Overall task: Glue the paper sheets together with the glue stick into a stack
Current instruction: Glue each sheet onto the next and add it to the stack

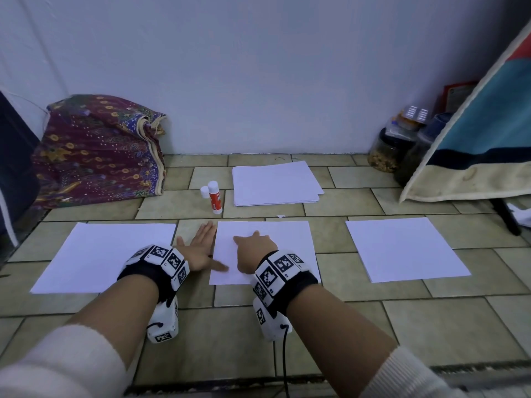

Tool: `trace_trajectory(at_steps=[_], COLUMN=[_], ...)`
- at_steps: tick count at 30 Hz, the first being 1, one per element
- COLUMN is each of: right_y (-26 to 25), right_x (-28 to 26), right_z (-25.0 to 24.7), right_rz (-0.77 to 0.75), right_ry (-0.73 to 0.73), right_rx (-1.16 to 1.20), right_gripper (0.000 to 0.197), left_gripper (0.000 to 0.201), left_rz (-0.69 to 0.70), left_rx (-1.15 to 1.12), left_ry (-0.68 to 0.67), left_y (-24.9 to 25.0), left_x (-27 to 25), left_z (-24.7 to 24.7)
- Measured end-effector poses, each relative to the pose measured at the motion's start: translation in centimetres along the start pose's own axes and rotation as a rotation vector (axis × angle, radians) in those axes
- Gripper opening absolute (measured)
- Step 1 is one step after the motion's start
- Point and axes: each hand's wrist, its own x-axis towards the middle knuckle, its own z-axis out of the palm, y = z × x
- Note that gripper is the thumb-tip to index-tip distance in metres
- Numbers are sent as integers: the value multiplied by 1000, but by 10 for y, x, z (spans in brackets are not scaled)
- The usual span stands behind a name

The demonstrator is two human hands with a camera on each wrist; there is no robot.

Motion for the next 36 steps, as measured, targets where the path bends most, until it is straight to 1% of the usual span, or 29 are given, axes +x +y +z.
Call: trace_trajectory(at_steps=[1,3,4,7,11,12,14,16,17,18,20,21,22,25,30,33,36], right_y=[0,1,1,0,-3,-4,-8,-12,-14,-15,-11,-5,2,30,83,107,116], right_x=[0,0,0,0,1,2,5,9,11,14,19,21,22,21,15,15,15], right_z=[-1,-1,-1,1,2,3,3,2,1,-1,-4,-6,-9,-13,-15,-15,-15], right_rz=[0,-5,-6,-10,-19,-5,51,95,88,45,-102,-144,-149,-81,23,113,167], right_ry=[1,17,26,61,106,104,97,98,99,88,26,4,-2,21,66,86,116], right_rx=[-10,-31,-36,-51,-80,-74,-31,-16,-25,-28,-27,-37,-44,10,112,116,39], right_gripper=[58,58,58,59,51,50,49,48,50,57,81,91,97,99,91,88,88], left_gripper=[125,126,128,121,128,127,122,117,115,113,111,112,113,114,114,114,114], left_rz=[-14,-24,-19,-17,4,20,9,-17,-13,-1,27,26,18,-9,5,9,2], left_rx=[-19,-11,15,95,194,247,362,398,408,414,414,420,430,442,444,432,433], left_ry=[21,19,6,-4,54,44,6,6,4,-3,-13,-25,-39,-71,-105,-108,-99], left_y=[1,1,-1,-1,8,8,9,14,18,22,27,27,27,24,25,22,21], left_x=[1,4,4,1,12,16,23,20,15,12,7,7,6,4,2,2,2], left_z=[0,1,2,1,-5,-5,-5,-6,-8,-9,-13,-14,-15,-16,-19,-19,-19])
